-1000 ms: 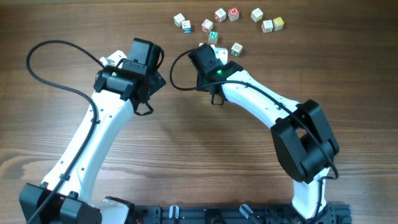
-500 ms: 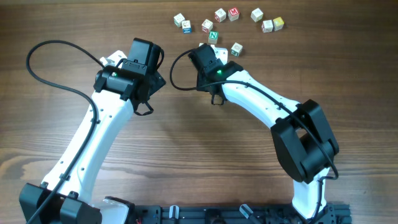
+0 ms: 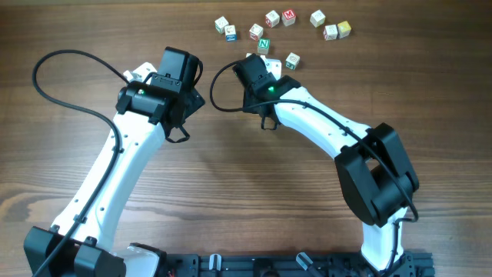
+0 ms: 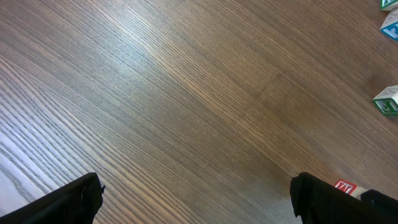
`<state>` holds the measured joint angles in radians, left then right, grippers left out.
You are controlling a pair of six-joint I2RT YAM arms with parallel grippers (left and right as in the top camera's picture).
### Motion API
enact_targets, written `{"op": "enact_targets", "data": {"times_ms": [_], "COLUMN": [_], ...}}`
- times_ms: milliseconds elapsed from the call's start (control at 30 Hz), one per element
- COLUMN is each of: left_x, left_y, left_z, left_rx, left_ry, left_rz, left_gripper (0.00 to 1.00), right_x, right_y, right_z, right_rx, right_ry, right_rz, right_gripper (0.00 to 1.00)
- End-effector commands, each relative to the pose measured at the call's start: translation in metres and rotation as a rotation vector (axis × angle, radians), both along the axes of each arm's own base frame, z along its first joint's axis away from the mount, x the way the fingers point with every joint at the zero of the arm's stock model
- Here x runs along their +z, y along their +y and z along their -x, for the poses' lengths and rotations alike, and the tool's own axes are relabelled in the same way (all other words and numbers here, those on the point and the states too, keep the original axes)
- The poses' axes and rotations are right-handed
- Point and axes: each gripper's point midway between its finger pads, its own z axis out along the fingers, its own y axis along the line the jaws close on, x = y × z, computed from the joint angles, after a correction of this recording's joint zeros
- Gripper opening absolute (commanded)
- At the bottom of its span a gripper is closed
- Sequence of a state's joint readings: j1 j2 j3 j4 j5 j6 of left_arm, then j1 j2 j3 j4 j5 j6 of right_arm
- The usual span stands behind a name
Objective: Form a tower
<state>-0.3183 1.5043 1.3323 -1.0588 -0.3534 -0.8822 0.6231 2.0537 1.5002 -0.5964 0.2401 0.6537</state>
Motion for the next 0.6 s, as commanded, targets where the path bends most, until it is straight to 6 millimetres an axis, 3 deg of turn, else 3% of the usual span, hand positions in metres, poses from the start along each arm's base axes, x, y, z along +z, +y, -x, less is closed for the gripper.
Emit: {"op": "enact_targets", "data": {"times_ms": [0,133,567], "left_x": [-0.0035,-0.0035,-0.0035], "left_y": [0.0030,0.0029,0.0029], "left_z": [0.0008,0.0007,0.0007], "left_rx": [0.025,0.025,0.025], "left_ry": [0.006,0.006,0.006], "left_rz": [0.002,0.002,0.002], "left_gripper": [1.00,1.00,1.00], "right_x": [-0.0092,-0.0091,-0.0099], "right_y": [0.0013,0.0014,-0.0014], "right_z": [0.0023,0.0022,0.0059], "right_rx": [0.002,0.002,0.005], "right_ry": [0.018,0.018,0.034], "right_rz": [0.002,0.002,0.016], "right_gripper": [0.43,0.49,0.50]}}
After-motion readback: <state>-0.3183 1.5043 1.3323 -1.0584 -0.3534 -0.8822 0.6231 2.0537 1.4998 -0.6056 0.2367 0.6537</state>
